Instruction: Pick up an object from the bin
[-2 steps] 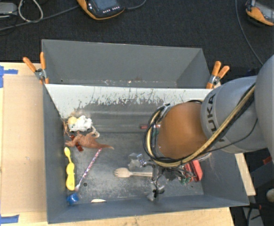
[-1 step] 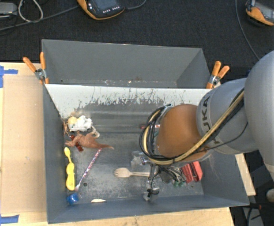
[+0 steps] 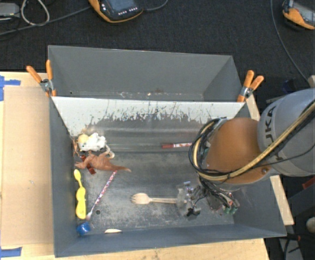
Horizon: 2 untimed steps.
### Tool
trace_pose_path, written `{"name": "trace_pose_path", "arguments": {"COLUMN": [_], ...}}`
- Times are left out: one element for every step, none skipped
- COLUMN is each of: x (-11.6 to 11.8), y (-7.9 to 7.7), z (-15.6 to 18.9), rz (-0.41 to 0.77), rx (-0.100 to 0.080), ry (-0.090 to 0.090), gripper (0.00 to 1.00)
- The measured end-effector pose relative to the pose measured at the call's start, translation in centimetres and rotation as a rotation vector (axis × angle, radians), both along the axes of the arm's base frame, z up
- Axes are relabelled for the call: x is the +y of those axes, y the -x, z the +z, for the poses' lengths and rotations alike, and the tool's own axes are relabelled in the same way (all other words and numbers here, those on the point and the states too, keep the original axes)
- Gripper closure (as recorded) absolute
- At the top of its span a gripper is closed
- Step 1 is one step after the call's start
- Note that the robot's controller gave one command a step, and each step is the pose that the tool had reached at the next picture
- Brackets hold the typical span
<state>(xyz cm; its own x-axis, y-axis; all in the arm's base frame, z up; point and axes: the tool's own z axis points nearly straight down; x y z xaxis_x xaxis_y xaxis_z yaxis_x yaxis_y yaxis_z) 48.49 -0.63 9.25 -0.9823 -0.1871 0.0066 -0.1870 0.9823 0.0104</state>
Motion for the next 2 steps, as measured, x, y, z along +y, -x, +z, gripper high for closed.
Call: {"name": "trace_pose_path", "arguments": {"x": [0.04, 0.06], "y": [0.00, 0.00], "z": [0.00, 0.00], "rz": [0.003, 0.004], "rx": [0.000, 0.000], "ry": [0.000, 0.000], "gripper": [0.00, 0.00]}}
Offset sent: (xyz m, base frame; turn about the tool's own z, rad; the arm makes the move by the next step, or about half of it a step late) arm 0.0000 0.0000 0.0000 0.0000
